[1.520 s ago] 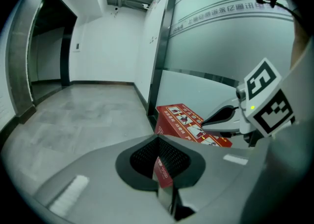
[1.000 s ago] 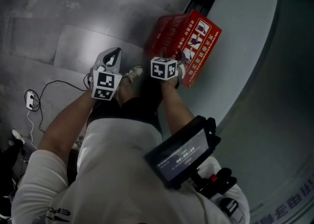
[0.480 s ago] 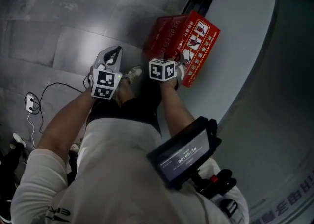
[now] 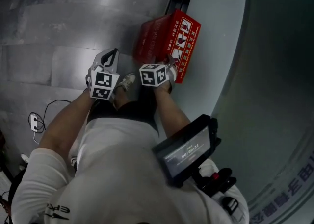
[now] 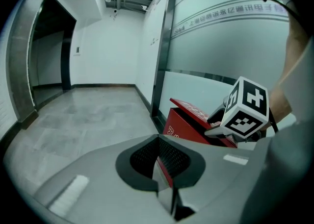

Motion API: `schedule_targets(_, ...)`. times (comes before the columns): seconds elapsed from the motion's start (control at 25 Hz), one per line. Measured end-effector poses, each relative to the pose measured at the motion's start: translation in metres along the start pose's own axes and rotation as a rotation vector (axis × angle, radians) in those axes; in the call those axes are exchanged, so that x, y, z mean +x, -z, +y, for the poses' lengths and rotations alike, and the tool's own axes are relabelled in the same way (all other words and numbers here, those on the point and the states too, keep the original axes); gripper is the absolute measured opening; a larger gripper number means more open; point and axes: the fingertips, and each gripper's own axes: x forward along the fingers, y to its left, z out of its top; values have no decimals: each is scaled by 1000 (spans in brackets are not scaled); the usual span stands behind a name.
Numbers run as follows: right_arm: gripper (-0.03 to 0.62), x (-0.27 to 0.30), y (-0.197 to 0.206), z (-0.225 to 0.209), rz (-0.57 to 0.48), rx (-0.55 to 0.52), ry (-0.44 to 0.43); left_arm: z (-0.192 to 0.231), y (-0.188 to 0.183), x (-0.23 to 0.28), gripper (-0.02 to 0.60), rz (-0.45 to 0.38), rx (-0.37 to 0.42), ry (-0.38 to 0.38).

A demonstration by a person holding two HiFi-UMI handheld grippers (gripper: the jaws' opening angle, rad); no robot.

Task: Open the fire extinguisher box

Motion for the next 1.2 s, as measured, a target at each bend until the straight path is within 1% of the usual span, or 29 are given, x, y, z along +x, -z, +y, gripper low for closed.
schedule_targets(0.2,186,-12,-3,-6,-10,14,6,-4,-13,4,3,-14,23,34)
schedule_targets(0.44,161,-50,15,-62,-59,91,15,-58,-62,-6,3,-41,93,56)
schedule_targets(0.68,141,-57,12,-77,-45,134,41,-53,-76,3,3,-65,110,94)
schedule_targets(0.8,130,-67,25,-104,-43,177,67,-68,-92,1,3,-82,142,107)
schedule_targets(0.92,123,-75,39,-126,-34,223,75,-84,-103,-1,3,-92,159,117)
schedule_targets(1.2,112,-83,50,-151,-24,285,74,-100,-113,0,3,-103,179,134)
